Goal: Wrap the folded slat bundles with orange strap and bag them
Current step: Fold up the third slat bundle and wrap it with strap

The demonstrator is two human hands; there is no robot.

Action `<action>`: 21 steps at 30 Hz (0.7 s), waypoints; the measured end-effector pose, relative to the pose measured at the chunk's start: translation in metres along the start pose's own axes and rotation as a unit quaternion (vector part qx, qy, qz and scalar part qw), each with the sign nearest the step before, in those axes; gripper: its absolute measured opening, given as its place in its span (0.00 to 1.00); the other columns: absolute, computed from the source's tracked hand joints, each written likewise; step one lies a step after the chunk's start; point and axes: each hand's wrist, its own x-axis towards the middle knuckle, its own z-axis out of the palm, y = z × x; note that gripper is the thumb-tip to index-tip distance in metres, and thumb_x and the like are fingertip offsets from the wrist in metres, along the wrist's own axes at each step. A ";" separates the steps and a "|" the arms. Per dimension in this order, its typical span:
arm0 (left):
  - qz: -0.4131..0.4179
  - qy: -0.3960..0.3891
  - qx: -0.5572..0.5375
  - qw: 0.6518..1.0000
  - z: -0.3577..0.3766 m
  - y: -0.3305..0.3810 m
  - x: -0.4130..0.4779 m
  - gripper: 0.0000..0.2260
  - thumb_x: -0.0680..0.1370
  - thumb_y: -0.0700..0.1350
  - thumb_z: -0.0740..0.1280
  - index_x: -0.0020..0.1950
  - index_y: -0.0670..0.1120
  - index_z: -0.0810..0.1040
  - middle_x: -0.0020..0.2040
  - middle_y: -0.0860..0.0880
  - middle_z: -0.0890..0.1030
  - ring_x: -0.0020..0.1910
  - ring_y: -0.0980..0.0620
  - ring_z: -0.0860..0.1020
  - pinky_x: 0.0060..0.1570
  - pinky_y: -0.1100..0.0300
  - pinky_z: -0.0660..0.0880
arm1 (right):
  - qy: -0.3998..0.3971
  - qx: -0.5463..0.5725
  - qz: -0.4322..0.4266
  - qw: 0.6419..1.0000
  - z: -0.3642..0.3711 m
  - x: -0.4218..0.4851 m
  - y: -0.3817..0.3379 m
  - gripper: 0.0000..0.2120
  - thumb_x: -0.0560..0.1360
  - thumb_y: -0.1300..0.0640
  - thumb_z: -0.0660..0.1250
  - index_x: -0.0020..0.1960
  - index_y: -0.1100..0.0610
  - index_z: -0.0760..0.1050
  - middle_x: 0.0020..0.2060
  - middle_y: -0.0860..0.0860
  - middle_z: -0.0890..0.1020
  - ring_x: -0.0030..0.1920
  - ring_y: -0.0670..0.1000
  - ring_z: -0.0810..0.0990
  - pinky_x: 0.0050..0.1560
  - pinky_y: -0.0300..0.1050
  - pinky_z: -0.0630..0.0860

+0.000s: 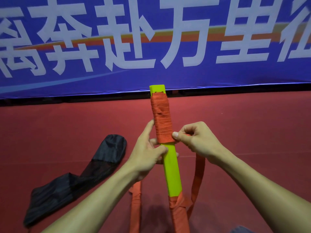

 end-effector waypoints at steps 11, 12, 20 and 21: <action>0.000 -0.055 -0.063 0.996 -0.003 0.001 0.000 0.37 0.75 0.23 0.58 0.71 0.61 0.65 0.56 0.46 0.81 0.46 0.30 0.83 0.35 0.51 0.82 | -0.051 0.119 0.033 0.991 0.001 -0.006 -0.002 0.11 0.79 0.60 0.66 0.37 0.57 0.79 0.22 0.44 0.68 0.23 0.45 0.61 0.25 0.39 0.58; 0.002 -0.057 -0.057 0.997 -0.001 0.001 0.000 0.38 0.74 0.23 0.59 0.71 0.63 0.63 0.56 0.46 0.81 0.44 0.31 0.84 0.36 0.50 0.82 | -0.050 0.119 0.039 0.991 0.004 -0.006 -0.002 0.13 0.79 0.60 0.66 0.35 0.57 0.78 0.22 0.45 0.68 0.23 0.45 0.61 0.25 0.39 0.58; 0.110 0.052 0.269 0.955 0.010 0.000 -0.006 0.54 0.70 0.41 0.79 0.73 0.77 0.45 0.53 0.60 0.81 0.29 0.57 0.76 0.39 0.62 0.78 | 0.061 0.087 0.046 0.993 0.015 -0.007 -0.007 0.15 0.75 0.57 0.72 0.34 0.64 0.75 0.21 0.47 0.68 0.23 0.45 0.63 0.27 0.40 0.64; 0.109 0.071 0.306 0.943 0.012 0.001 -0.007 0.55 0.68 0.45 0.80 0.71 0.78 0.43 0.50 0.61 0.81 0.30 0.61 0.76 0.40 0.63 0.77 | 0.064 0.086 0.043 0.993 0.017 -0.008 -0.008 0.16 0.74 0.56 0.72 0.34 0.66 0.76 0.21 0.47 0.68 0.24 0.45 0.64 0.27 0.40 0.65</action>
